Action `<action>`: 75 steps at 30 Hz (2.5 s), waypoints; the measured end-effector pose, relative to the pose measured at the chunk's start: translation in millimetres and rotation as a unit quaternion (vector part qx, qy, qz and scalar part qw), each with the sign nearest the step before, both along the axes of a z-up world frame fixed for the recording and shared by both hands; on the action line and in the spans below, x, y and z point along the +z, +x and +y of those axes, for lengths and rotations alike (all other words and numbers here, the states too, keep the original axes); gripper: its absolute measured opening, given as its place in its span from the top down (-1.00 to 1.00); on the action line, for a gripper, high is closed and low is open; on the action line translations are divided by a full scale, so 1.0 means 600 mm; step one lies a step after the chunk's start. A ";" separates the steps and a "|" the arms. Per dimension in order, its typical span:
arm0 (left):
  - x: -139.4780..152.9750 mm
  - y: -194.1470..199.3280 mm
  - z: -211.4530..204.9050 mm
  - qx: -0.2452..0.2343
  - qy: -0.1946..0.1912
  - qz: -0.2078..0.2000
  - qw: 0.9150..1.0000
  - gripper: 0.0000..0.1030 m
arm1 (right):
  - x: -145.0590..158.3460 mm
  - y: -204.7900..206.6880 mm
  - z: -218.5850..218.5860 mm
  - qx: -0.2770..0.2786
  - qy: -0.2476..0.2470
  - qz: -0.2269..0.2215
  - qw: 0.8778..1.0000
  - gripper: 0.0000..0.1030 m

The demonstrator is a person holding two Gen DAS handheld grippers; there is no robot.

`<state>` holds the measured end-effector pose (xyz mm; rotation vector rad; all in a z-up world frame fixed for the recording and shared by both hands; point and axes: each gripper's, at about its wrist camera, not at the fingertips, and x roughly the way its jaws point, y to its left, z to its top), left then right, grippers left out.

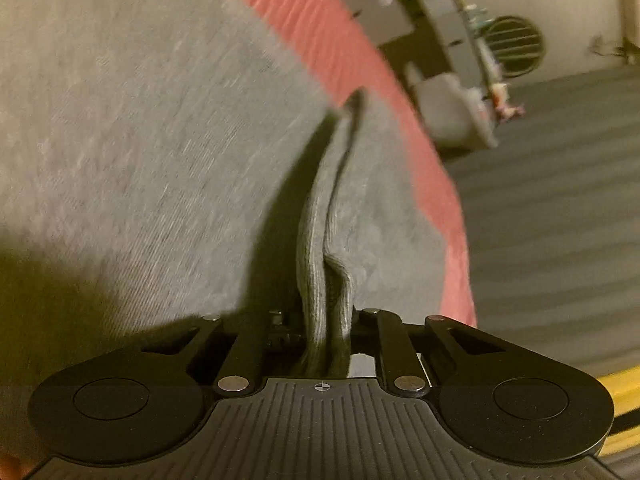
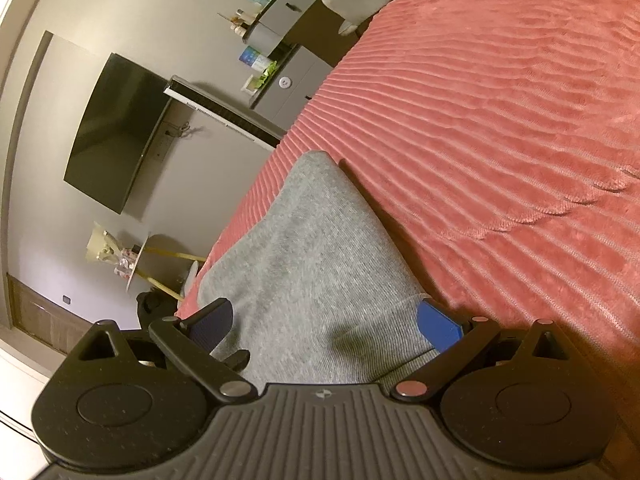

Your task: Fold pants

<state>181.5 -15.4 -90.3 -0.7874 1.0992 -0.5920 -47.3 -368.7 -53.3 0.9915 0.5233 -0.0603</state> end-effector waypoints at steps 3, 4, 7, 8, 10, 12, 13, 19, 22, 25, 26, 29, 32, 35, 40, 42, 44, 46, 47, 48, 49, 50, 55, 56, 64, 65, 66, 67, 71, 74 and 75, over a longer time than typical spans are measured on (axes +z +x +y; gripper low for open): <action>0.042 -0.018 0.015 0.012 0.007 -0.064 0.998 0.72 | -0.002 -0.005 -0.003 -0.001 0.006 -0.007 1.000 -0.92; 0.057 -0.021 0.019 0.018 0.005 -0.084 0.996 0.72 | -0.002 -0.005 -0.003 -0.001 0.004 -0.008 1.000 -0.92; 0.084 -0.022 0.043 0.039 0.036 -0.120 0.991 0.72 | -0.003 -0.001 0.000 -0.001 0.000 0.006 1.000 -0.92; 0.084 -0.020 0.057 0.043 0.047 -0.118 0.991 0.72 | -0.004 0.002 0.000 0.000 0.004 0.010 1.000 -0.92; 0.083 -0.021 0.091 0.054 0.071 -0.110 0.990 0.71 | -0.005 0.001 -0.002 -0.004 0.005 0.011 1.000 -0.92; 0.079 -0.023 0.109 0.056 0.112 -0.107 0.986 0.69 | -0.005 0.001 -0.002 -0.004 0.004 0.010 1.000 -0.92; 0.075 -0.023 0.109 0.048 0.129 -0.101 0.985 0.59 | -0.005 0.002 -0.001 -0.002 0.004 0.012 1.000 -0.92; 0.038 -0.017 0.140 0.091 0.098 -0.058 0.989 0.12 | -0.001 0.015 0.014 0.016 -0.023 0.029 0.999 -0.92; 0.034 -0.014 0.162 0.120 0.059 -0.054 0.990 -0.12 | 0.005 0.015 0.023 0.030 -0.035 0.026 0.999 -0.92; 0.016 -0.002 0.171 0.121 0.034 -0.028 0.992 -0.12 | 0.011 0.016 0.031 0.047 -0.035 0.023 0.998 -0.92; 0.010 -0.003 0.178 0.120 0.029 -0.022 0.992 -0.11 | 0.014 0.014 0.034 0.051 -0.034 0.023 0.998 -0.92; 0.011 -0.015 0.182 0.120 0.029 -0.021 0.992 -0.11 | 0.018 0.001 0.047 0.060 0.015 0.024 0.998 -0.92; 0.030 -0.033 0.172 0.138 0.044 -0.042 0.989 -0.11 | -0.001 -0.014 0.063 0.079 0.106 0.011 0.991 -0.92; 0.052 -0.056 0.161 0.148 0.053 -0.073 0.985 -0.14 | -0.020 -0.008 0.084 0.076 0.134 0.013 0.988 -0.92; 0.051 -0.093 0.130 0.147 0.084 -0.075 0.983 -0.40 | -0.029 0.035 0.120 0.067 0.147 -0.022 0.987 -0.92; 0.047 -0.090 0.117 0.141 0.128 -0.074 0.979 -0.40 | -0.032 0.047 0.127 0.058 0.115 -0.010 0.992 -0.92; 0.038 -0.083 0.114 0.142 0.155 -0.066 0.975 -0.17 | -0.030 0.039 0.113 0.018 0.067 -0.003 0.998 -0.67; 0.039 -0.085 0.117 0.153 0.170 -0.074 0.971 -0.10 | -0.031 0.012 0.082 -0.046 0.045 0.005 0.998 -0.12; 0.042 -0.087 0.116 0.155 0.177 -0.080 0.969 -0.10 | -0.044 0.003 0.065 -0.059 0.077 0.015 0.995 0.22; 0.044 -0.089 0.116 0.158 0.184 -0.086 0.966 -0.11 | -0.059 -0.003 0.055 -0.068 0.111 0.024 0.991 0.27; 0.047 -0.091 0.114 0.161 0.192 -0.091 0.964 -0.11 | -0.066 -0.007 0.053 -0.073 0.130 0.024 0.989 0.27; 0.050 -0.091 0.112 0.163 0.194 -0.095 0.963 -0.12 | -0.062 -0.010 0.057 -0.073 0.127 0.023 0.989 0.27; 0.051 -0.097 0.127 0.181 0.178 -0.093 0.963 -0.23 | -0.031 0.008 0.099 -0.008 0.066 0.003 0.998 -0.27; 0.050 -0.096 0.130 0.184 0.174 -0.090 0.963 -0.23 | -0.032 0.012 0.101 -0.003 0.063 0.006 0.998 -0.27; 0.041 -0.091 0.154 0.224 0.138 -0.068 0.962 -0.30 | -0.036 -0.015 0.058 -0.071 0.108 0.038 0.991 0.25; 0.040 -0.090 0.154 0.224 0.138 -0.068 0.962 -0.32 | -0.033 -0.028 0.058 -0.071 0.112 0.032 0.991 0.05; 0.041 -0.089 0.152 0.223 0.140 -0.072 0.962 -0.34 | -0.029 -0.037 0.060 -0.070 0.115 0.028 0.991 -0.07; 0.041 -0.089 0.149 0.221 0.144 -0.076 0.962 -0.38 | -0.024 -0.043 0.065 -0.064 0.115 0.026 0.991 -0.33; 0.044 -0.087 0.134 0.211 0.167 -0.092 0.959 -0.46 | -0.020 -0.044 0.105 -0.009 0.122 0.019 0.992 -0.51; 0.046 -0.090 0.133 0.207 0.171 -0.097 0.959 -0.46 | -0.022 -0.026 0.125 -0.002 0.120 0.018 0.993 -0.51; 0.045 -0.090 0.135 0.209 0.166 -0.094 0.959 -0.46 | -0.023 -0.019 0.126 -0.008 0.114 0.015 0.993 -0.51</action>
